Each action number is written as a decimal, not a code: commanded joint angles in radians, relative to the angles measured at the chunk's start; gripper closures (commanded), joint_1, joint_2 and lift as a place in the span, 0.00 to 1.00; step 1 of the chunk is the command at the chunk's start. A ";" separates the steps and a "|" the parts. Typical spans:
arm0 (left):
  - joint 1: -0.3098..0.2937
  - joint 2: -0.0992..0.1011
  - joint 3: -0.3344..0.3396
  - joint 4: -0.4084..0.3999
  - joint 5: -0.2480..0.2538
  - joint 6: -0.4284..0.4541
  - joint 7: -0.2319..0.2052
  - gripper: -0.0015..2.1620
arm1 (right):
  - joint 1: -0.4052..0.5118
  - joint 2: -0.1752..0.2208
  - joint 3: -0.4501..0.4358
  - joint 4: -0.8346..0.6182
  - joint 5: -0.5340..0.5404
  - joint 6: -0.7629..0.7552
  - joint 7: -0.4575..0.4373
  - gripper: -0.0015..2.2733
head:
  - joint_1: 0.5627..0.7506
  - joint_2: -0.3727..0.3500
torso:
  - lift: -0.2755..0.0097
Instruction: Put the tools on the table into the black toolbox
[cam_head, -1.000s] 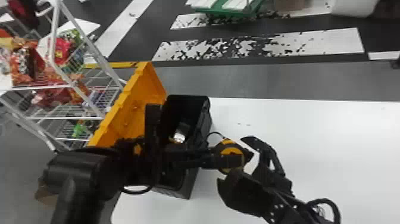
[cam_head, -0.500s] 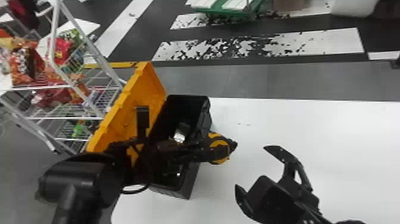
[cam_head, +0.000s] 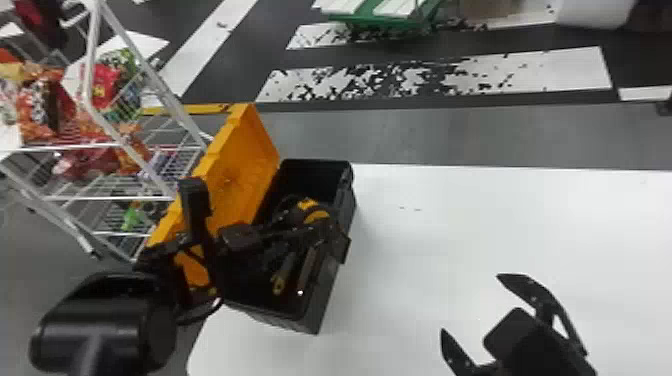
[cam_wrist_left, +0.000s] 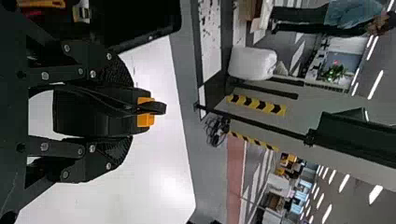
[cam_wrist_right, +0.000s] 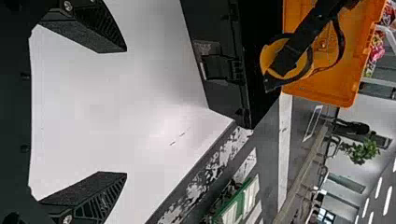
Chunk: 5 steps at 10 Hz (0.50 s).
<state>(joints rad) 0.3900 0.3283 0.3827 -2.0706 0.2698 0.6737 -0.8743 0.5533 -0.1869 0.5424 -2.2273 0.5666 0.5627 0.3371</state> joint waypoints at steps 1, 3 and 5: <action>0.032 -0.005 0.016 0.015 -0.037 -0.116 0.060 0.99 | 0.045 0.003 -0.093 0.000 -0.109 -0.100 0.000 0.04 | 0.70 1.00 | 0.83; 0.059 -0.034 0.004 0.058 -0.100 -0.294 0.176 0.99 | 0.077 0.015 -0.208 0.008 -0.266 -0.183 0.006 0.04 | 0.70 1.00 | 0.83; 0.061 -0.057 -0.041 0.152 -0.107 -0.469 0.304 0.99 | 0.099 0.061 -0.323 0.029 -0.402 -0.250 0.022 0.04 | 0.70 1.00 | 0.83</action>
<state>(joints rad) 0.4516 0.2796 0.3558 -1.9504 0.1639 0.2640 -0.5757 0.6460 -0.1395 0.2561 -2.2057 0.2081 0.3316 0.3591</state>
